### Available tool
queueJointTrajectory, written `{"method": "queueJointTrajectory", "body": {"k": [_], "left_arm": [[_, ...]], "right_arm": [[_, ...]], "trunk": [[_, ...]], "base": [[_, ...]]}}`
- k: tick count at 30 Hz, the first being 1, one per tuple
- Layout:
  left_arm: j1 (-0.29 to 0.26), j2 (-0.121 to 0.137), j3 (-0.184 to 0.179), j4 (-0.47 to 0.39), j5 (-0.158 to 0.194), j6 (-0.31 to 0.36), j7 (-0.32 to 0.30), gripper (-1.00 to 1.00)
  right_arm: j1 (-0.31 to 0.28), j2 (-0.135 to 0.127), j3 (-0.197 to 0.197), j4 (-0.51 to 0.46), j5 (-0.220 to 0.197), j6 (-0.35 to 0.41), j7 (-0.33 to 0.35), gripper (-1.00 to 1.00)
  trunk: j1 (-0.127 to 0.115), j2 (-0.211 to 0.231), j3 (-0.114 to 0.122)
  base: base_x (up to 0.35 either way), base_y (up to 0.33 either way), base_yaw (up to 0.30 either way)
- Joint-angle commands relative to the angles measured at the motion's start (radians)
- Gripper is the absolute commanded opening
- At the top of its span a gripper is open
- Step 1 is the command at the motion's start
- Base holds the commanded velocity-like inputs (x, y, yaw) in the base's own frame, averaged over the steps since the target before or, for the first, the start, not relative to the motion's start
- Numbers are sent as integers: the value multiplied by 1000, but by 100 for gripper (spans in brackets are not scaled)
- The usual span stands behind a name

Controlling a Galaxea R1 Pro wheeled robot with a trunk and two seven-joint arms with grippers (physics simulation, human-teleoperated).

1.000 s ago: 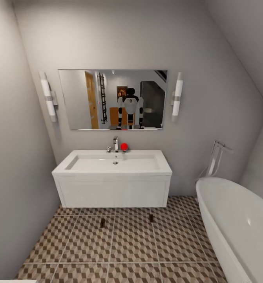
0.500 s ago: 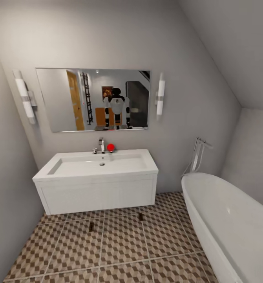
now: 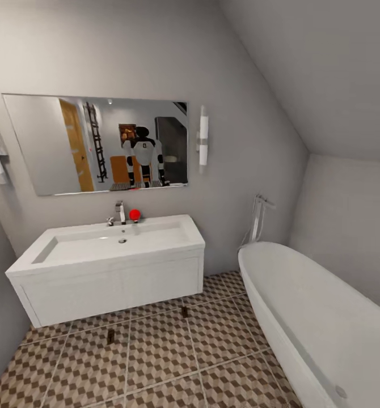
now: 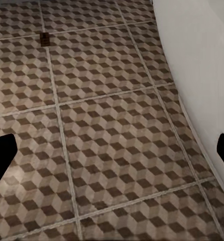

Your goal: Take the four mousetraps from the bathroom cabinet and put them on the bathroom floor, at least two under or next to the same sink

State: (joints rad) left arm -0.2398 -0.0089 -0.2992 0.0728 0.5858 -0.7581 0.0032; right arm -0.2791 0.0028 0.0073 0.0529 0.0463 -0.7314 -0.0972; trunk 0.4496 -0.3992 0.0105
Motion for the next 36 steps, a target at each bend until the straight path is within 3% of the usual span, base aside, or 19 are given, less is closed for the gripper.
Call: {"method": "queueJointTrajectory", "body": {"k": [1, 20, 36], "left_arm": [[-1, -1, -9, 3, 6, -5, 0, 100], [-1, 2, -8, 3, 6, -3, 1, 100], [-1, 25, -9, 3, 3, -3, 8, 100]], "right_arm": [[-2, 0, 1, 4, 6, -5, -7, 100], [-2, 0, 4, 4, 8, -2, -7, 100], [-2, -9, -1, -23, -3, 3, -15, 100]], "trunk": [[0, -1, 0], [0, -1, 0], [0, -1, 0]], "base": [[0, 0, -300], [0, 0, -300], [0, 0, -297]]}}
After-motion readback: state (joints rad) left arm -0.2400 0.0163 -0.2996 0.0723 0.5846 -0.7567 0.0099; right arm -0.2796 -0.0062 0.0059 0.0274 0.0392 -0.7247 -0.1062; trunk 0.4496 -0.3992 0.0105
